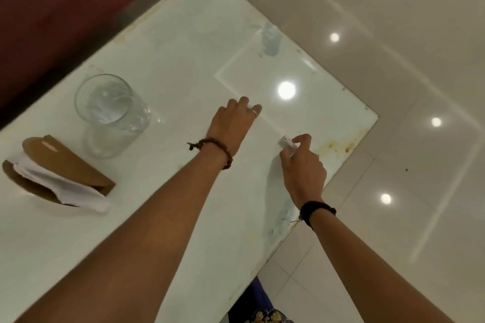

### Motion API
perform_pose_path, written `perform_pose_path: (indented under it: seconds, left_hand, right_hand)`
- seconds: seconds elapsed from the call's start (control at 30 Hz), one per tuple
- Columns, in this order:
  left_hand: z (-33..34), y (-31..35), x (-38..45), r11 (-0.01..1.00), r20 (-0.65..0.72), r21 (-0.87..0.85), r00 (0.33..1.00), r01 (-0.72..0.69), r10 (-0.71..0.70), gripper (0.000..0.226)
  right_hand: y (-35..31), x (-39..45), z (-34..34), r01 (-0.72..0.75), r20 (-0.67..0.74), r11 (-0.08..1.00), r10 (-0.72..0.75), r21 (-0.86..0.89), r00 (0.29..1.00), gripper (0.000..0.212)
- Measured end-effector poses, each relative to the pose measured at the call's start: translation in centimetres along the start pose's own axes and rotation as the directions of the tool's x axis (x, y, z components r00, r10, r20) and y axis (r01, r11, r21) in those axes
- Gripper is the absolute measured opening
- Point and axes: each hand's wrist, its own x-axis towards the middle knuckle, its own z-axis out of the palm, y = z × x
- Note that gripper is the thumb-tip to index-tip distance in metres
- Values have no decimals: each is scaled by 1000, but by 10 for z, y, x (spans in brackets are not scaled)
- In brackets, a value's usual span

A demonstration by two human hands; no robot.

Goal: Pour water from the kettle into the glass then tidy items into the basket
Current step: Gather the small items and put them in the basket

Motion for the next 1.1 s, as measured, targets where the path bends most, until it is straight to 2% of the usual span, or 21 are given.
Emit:
perform_pose_path:
  seconds: [0.1,0.17,0.23,0.33,0.43,0.53,0.6,0.73,0.83,0.93,1.0,1.1]
  left_hand:
    - [-6,0,-6,996,-1,33,997,-83,83,36]
    - [-6,1,-28,994,14,-105,1000,-26,27,30]
    - [-3,1,-66,943,0,-323,997,77,-82,26]
    - [-1,-12,-145,767,22,-599,963,229,-270,21]
    - [-4,-39,-229,530,175,-732,870,429,-462,8]
    - [-10,-71,-317,251,257,-820,724,514,-640,10]
    - [-14,-93,-386,71,269,-868,586,492,-764,7]
    - [-17,-125,-531,-197,317,-893,254,404,-914,12]
    - [-14,-148,-651,-264,284,-891,0,370,-959,14]
    - [-8,-169,-752,-215,163,-846,-149,488,-975,22]
    - [0,-179,-811,-223,95,-817,-258,532,-962,17]
    - [20,-188,-869,-264,66,-775,-341,574,-938,10]
  right_hand:
    - [-1,-5,1,36,24,999,-36,-25,999,20]
    - [-8,-20,2,116,82,992,-112,-53,990,24]
    - [-18,-43,6,196,167,980,-189,-24,968,28]
    - [-44,-93,15,248,295,962,-271,112,916,27]
    - [-74,-153,29,325,385,927,-374,187,844,25]
    - [-117,-225,48,376,472,885,-465,275,749,22]
    - [-154,-281,64,367,528,851,-522,376,670,13]
    - [-224,-407,98,434,619,739,-672,516,408,11]
    - [-275,-514,123,463,622,631,-758,622,197,12]
    - [-316,-604,151,461,620,568,-783,681,49,13]
    - [-337,-658,171,475,626,551,-780,686,0,14]
    - [-355,-717,200,497,665,568,-746,656,-25,17]
